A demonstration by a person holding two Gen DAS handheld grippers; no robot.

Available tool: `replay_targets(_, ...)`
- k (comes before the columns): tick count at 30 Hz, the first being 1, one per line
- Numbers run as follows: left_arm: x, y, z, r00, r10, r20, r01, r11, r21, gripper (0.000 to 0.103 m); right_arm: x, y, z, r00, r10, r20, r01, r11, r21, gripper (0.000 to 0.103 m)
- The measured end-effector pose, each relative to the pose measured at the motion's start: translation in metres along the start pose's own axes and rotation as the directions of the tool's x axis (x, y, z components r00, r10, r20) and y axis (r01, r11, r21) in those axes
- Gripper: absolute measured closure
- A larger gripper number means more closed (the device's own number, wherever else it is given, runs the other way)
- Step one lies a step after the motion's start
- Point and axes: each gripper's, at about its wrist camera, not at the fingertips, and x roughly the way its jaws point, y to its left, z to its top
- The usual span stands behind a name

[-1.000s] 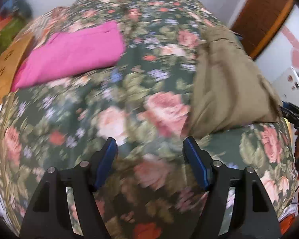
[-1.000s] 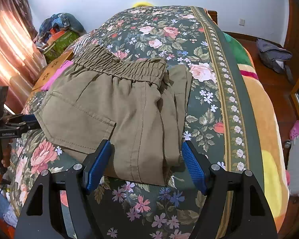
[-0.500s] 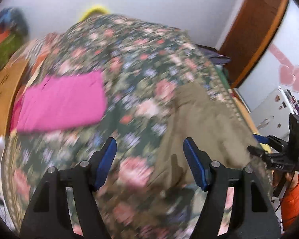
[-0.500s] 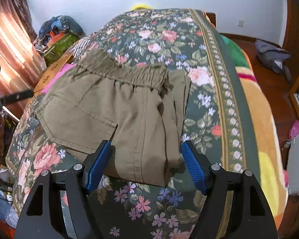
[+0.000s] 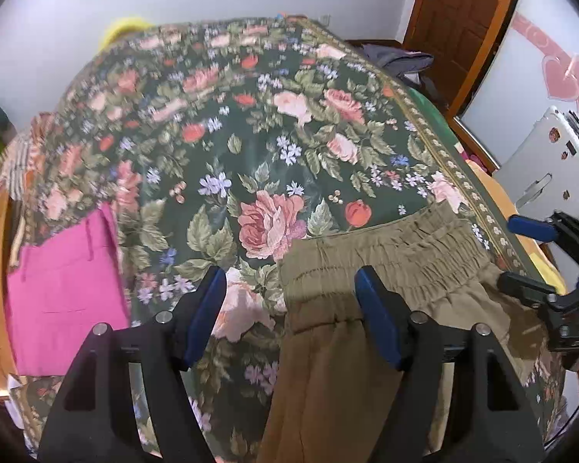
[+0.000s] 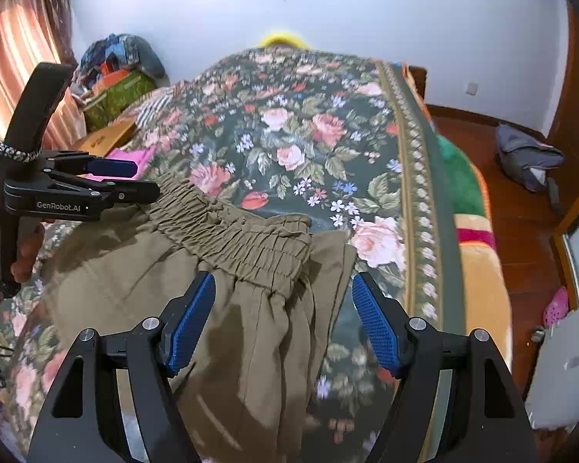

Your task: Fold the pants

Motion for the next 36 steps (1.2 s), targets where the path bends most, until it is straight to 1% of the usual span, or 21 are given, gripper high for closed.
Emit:
replay_targets(3,0.008,0.006,0.002,1.0,-0.009,-0.011,0.008,1.0,-0.015,0.029,0.023,-0.005,0.003,0.999,-0.008,-0.045,0.007,1.0,-0.006,0.033)
replay_targets(6,0.021,0.006,0.001,1.0,0.023,-0.016,-0.023,1.0,-0.003,0.023,0.042,-0.01,0.002,0.996,0.013,-0.091,-0.014,1.0,-0.011,0.033)
replay_targets(9,0.032,0.009,-0.001,0.999,0.019,-0.027,-0.019,1.0,-0.019,0.023,0.051,-0.007,-0.004,0.994,0.006,-0.109,-0.01,0.999,-0.04,0.033)
replay_targets(12,0.032,0.013,0.0,1.0,-0.001,-0.03,0.0,0.999,-0.044,0.022,0.051,-0.007,-0.005,0.994,0.007,-0.11,-0.011,0.999,-0.036,0.033)
replay_targets(15,0.024,0.01,0.001,0.999,0.025,-0.025,-0.026,0.999,-0.04,0.023,0.045,-0.006,-0.003,0.994,-0.01,-0.106,0.005,0.999,-0.042,0.033)
replay_targets(17,0.01,0.004,0.002,0.999,0.046,0.005,-0.045,0.999,-0.027,0.023,0.037,-0.003,0.0,0.995,-0.039,-0.092,0.033,0.998,-0.06,0.033)
replay_targets(20,-0.015,-0.001,0.001,0.997,0.056,0.047,-0.055,0.998,-0.013,0.024,0.017,0.001,0.003,0.996,-0.078,-0.046,0.075,0.995,-0.072,0.033)
replay_targets(24,-0.047,-0.008,-0.007,0.992,0.07,0.104,-0.071,0.997,0.007,0.024,-0.015,0.0,0.007,0.996,-0.09,0.018,0.091,0.995,-0.036,0.033)
replay_targets(26,-0.061,-0.01,-0.013,0.991,0.057,0.119,-0.059,0.998,0.011,0.023,-0.029,0.0,0.009,0.995,-0.099,0.033,0.1,0.995,-0.015,0.033)
replay_targets(30,-0.075,-0.007,-0.026,0.994,0.014,0.109,-0.011,1.0,-0.023,0.016,-0.044,0.004,0.01,0.994,-0.106,0.021,0.106,0.994,0.013,0.032)
replay_targets(33,-0.076,-0.004,-0.039,0.996,-0.032,0.087,0.038,0.998,-0.058,0.016,-0.049,0.008,0.007,0.992,-0.124,0.017,0.124,0.992,0.009,0.032)
replay_targets(35,-0.073,-0.002,-0.045,0.997,-0.041,0.066,0.045,0.997,-0.067,0.016,-0.053,0.012,0.002,0.987,-0.154,0.042,0.154,0.988,0.001,0.03)
replay_targets(36,-0.071,-0.003,-0.049,0.998,-0.04,0.058,0.044,0.997,-0.066,0.016,-0.054,0.014,-0.001,0.986,-0.157,0.053,0.157,0.988,-0.007,0.029)
